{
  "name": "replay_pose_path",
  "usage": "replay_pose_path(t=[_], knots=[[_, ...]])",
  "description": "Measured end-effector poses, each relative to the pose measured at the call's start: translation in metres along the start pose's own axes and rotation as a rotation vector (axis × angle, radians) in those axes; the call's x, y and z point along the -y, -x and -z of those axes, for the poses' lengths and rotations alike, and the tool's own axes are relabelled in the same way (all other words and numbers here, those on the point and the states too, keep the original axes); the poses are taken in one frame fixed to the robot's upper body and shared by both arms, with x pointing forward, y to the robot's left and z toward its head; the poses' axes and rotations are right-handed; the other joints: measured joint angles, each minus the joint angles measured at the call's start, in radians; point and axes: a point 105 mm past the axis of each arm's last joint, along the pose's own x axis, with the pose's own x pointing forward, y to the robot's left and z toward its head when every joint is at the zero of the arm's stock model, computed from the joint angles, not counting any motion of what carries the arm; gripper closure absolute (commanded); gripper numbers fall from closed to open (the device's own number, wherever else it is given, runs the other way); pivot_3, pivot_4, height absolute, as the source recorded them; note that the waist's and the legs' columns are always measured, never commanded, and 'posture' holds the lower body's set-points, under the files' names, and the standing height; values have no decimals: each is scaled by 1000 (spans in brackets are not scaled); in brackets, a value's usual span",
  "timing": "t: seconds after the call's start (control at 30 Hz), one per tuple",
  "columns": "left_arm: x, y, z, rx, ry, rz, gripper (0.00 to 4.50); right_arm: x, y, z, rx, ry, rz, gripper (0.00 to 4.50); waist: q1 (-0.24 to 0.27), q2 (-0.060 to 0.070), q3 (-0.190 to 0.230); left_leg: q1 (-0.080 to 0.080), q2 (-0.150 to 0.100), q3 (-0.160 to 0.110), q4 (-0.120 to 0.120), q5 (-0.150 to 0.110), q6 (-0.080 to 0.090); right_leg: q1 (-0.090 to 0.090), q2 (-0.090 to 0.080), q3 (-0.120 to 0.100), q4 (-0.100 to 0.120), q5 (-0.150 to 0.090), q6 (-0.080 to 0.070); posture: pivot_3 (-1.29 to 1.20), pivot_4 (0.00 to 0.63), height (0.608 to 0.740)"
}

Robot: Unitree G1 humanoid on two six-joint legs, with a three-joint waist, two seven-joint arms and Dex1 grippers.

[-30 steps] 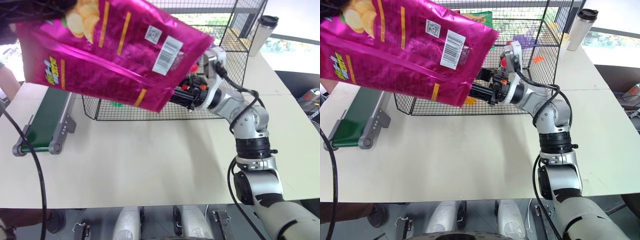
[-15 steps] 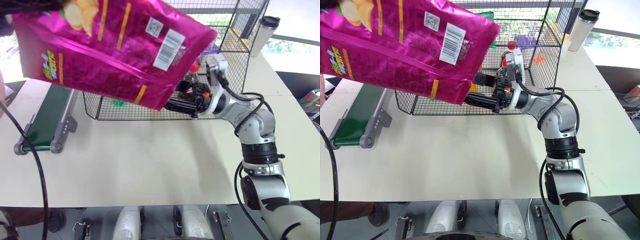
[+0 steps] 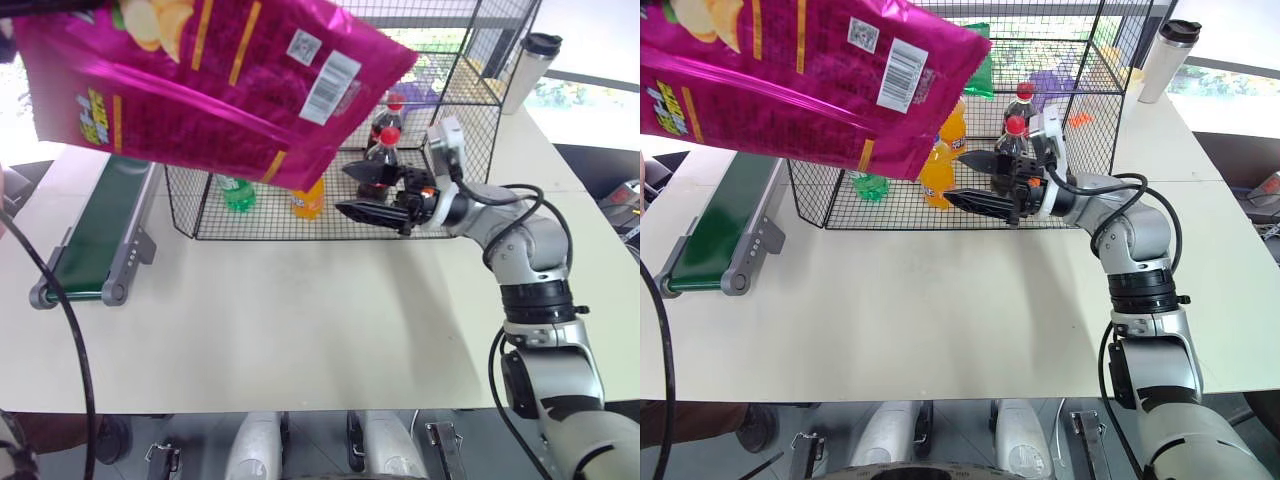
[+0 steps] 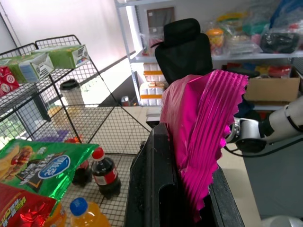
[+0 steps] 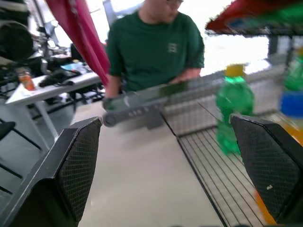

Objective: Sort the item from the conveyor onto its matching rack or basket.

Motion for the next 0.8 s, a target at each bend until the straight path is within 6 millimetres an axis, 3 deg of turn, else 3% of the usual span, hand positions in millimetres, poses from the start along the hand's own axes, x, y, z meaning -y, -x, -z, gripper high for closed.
replay_pose_path(t=[0.23, 0.43, 0.73, 0.8], knots=[[3, -1, 1, -3, -1, 26, 4453, -6, -11, -9, 60, -13, -51, 0, -4, 0, 0, 0, 1, 0, 0, 0, 0, -1, 1, 0, 1, 0, 0, 0, 150, 740], [2, -1, 4, -7, 11, 30, 4453, -32, -16, -38, 136, 7, -164, 0, 3, 0, 0, 0, 1, -1, 0, 0, 0, 0, 0, 0, 0, 0, 0, 0, 150, 740], [1, -8, 14, 17, 63, 71, 4453, -49, -32, -51, 204, -9, -218, 0, -2, 0, 0, 0, 1, -1, 0, 0, 0, 0, 0, 0, 1, 0, 0, 0, 150, 740], [0, -10, 20, 18, 81, 76, 4500, -50, -40, -55, 229, -15, -218, 578, -2, 0, 0, 0, 1, -1, 0, 0, 0, -1, 0, 0, 2, 0, 0, 0, 150, 740]])
